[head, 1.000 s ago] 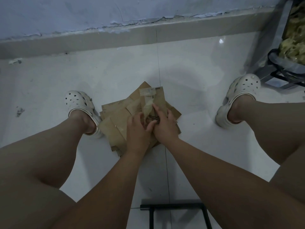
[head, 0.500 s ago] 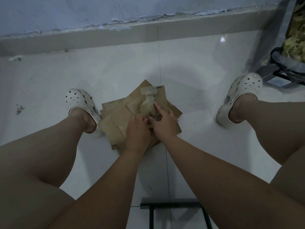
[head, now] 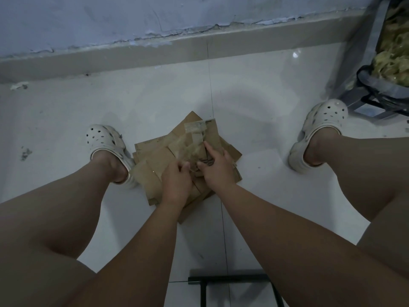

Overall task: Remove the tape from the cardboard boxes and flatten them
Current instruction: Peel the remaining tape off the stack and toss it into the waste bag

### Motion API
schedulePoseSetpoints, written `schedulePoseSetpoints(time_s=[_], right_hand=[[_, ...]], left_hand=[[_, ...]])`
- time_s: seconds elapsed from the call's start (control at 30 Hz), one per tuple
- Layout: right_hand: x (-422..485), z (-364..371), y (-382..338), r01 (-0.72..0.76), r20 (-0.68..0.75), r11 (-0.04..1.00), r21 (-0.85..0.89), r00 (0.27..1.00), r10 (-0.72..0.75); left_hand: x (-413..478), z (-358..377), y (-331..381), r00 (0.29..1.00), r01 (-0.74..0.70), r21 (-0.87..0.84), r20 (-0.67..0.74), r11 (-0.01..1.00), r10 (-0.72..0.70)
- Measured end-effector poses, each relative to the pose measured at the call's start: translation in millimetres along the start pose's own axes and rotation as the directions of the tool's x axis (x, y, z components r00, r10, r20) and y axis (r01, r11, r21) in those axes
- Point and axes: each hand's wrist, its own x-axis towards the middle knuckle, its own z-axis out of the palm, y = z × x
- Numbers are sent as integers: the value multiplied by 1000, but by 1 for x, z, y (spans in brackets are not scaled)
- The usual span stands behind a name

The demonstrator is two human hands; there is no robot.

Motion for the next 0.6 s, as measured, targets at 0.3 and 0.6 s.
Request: schedulePoseSetpoints(time_s=[0.3,0.6], right_hand=[[-1,3,0,44,45,998,-35,998,-42],[2,7,3,88,85,995,-56,993,-83]], left_hand=[[1,9,8,885,411,-654,117,635,-451],[21,6,1,999,-18,68,-42,998,21]])
